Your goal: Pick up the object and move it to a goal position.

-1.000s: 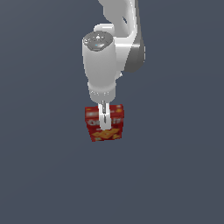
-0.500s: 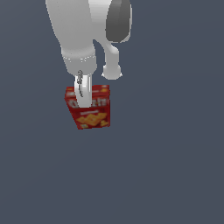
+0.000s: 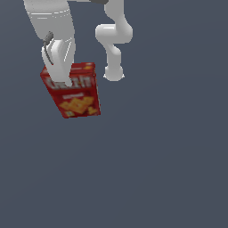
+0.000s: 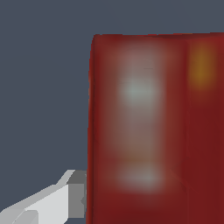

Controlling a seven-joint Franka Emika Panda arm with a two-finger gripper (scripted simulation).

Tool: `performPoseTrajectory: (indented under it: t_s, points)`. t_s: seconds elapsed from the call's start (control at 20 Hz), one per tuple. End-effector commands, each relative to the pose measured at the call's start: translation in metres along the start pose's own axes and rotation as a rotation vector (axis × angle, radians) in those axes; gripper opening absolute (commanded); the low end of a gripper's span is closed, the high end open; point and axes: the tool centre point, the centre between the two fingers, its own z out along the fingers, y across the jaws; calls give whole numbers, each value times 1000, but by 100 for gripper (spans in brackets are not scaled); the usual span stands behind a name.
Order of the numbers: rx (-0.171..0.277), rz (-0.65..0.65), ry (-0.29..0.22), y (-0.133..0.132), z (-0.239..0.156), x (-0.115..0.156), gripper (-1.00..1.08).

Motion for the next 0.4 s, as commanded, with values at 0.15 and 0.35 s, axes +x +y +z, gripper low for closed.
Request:
performPoseTrajectory:
  t_s: [0.15, 0.35]
  points:
    - [-1, -1, 0, 5, -21, 13, -100]
    - [-1, -2, 1, 6, -25, 16, -100]
